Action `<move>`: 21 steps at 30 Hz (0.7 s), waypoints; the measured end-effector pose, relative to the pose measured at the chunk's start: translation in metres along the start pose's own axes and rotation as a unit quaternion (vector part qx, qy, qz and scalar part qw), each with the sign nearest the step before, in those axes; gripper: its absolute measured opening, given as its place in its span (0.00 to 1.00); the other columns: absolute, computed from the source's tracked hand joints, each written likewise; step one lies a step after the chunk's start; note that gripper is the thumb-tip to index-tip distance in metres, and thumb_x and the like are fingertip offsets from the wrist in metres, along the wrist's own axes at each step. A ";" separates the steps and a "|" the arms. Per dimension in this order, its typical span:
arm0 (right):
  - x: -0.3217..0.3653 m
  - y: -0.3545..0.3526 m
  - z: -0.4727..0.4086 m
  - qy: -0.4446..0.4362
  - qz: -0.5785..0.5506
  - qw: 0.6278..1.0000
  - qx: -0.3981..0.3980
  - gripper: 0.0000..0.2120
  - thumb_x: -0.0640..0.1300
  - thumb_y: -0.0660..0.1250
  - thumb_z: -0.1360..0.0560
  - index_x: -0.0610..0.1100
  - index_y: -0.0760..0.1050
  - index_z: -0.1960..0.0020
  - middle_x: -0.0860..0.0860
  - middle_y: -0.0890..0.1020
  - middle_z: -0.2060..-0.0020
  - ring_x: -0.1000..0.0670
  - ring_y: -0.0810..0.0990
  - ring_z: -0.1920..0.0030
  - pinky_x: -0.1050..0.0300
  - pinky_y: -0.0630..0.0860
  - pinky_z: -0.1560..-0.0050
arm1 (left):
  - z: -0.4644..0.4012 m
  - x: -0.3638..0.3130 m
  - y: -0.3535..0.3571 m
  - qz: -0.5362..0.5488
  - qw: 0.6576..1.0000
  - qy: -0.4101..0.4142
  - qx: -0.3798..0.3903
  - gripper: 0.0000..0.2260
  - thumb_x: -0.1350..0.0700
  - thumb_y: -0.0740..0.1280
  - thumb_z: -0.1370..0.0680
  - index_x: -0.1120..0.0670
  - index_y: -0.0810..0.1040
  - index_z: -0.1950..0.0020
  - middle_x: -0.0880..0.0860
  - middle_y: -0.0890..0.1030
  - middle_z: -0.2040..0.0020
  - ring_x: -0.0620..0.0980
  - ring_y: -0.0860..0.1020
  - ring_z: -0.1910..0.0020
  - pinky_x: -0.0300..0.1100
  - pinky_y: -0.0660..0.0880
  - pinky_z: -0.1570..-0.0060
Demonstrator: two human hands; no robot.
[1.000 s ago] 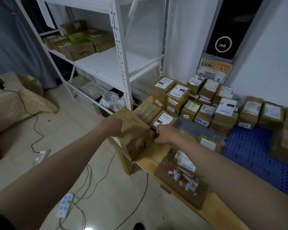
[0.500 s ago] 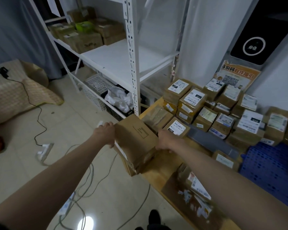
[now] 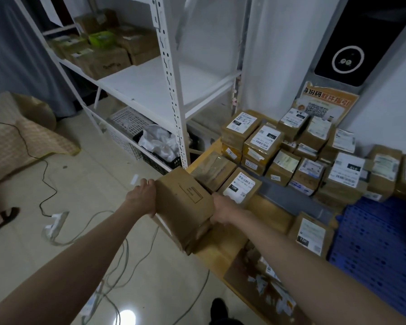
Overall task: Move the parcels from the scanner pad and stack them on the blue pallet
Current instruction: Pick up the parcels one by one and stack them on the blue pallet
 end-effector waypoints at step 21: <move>-0.099 0.016 0.182 0.170 -0.147 0.962 -0.157 0.41 0.42 0.73 0.27 0.38 0.51 0.24 0.40 0.74 0.38 0.41 0.77 0.41 0.47 0.78 0.45 | 0.104 -0.151 -0.028 0.075 0.953 0.274 -0.109 0.13 0.59 0.75 0.29 0.57 0.77 0.48 0.52 0.79 0.51 0.53 0.77 0.46 0.41 0.69 0.54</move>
Point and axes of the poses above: each hand's wrist, its own z-axis away from the middle knuckle, its own y-axis out of the palm, x = y × z, the point moved 1 cm from there along -z, towards the middle knuckle
